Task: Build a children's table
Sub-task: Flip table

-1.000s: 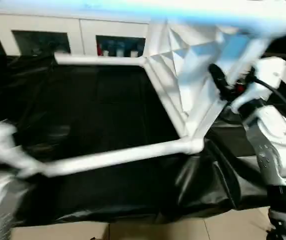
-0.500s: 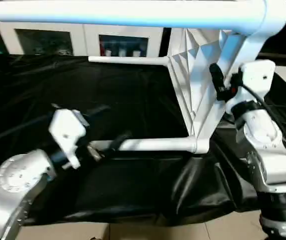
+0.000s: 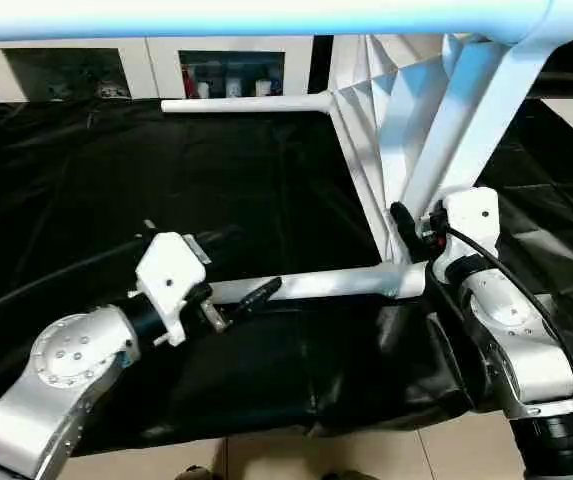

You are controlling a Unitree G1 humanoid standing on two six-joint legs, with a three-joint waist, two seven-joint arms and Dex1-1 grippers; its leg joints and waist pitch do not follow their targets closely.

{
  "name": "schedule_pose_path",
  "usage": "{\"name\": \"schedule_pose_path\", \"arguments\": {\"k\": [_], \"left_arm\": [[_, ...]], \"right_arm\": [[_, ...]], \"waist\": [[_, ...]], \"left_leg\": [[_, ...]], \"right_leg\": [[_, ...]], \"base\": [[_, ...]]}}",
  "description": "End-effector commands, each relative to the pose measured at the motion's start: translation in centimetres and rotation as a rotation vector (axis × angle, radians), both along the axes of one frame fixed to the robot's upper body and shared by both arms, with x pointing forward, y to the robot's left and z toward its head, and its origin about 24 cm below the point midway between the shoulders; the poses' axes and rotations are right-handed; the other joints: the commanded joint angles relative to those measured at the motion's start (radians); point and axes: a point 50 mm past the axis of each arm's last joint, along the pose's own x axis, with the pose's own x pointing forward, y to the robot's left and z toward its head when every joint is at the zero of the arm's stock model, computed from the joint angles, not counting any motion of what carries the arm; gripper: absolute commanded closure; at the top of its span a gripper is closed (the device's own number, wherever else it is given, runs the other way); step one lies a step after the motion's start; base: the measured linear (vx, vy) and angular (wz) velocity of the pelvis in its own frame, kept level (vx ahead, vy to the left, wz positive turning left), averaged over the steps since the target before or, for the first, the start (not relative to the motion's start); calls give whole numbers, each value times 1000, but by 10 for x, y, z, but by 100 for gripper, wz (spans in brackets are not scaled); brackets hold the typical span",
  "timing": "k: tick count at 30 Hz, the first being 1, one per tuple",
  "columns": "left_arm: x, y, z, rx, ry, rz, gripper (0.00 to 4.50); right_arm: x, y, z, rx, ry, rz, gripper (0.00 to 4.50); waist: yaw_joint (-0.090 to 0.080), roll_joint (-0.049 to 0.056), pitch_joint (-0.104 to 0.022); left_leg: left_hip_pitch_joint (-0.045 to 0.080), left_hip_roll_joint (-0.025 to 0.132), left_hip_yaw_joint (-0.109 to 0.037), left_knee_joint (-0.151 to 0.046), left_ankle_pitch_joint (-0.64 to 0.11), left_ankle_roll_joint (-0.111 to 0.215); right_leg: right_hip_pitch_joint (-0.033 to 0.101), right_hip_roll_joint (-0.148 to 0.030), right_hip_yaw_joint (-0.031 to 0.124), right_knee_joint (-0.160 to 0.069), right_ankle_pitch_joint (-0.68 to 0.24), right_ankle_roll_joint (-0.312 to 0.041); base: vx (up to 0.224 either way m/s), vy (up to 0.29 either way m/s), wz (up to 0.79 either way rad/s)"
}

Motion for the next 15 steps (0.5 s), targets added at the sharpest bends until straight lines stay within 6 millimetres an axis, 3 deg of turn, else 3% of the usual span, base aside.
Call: {"name": "schedule_pose_path", "arguments": {"k": [1, 5, 6, 11, 15], "left_arm": [[0, -5, 1, -18, -6, -15, 16], [-1, -7, -1, -40, 4, -18, 16], [-1, -2, -11, -95, 25, 44, 16], [-6, 2, -18, -208, 67, 64, 16], [-14, 1, -21, -241, 95, 14, 16]], "right_arm": [[0, 0, 1, 20, -22, 19, 52], [-2, 4, 1, 35, -35, 49, 52], [-8, 11, -2, 85, -22, 96, 52], [-12, 17, -7, 99, -9, 116, 52], [-12, 17, -10, 98, -2, 103, 52]], "waist": [[0, 9, -55], [2, 9, -57], [2, 7, -58], [-1, 5, -63], [-2, 3, -59]], "left_leg": [[20, 7, -4, -71, -220, -38], [21, 7, -5, -70, -222, -37], [20, 6, -4, -68, -218, -30], [18, 6, -5, -67, -212, -22], [18, 7, -6, -69, -243, -15]], "right_leg": [[43, -22, 24, -59, -113, -111], [44, -21, 23, -58, -114, -113], [45, -21, 24, -58, -102, -115], [48, -21, 23, -57, -96, -121], [45, -25, 24, -64, -169, -116]], "base": [[0, 0, 0], [0, 0, 0], [0, 0, 0], [0, 0, 0], [0, 0, 0]]}}
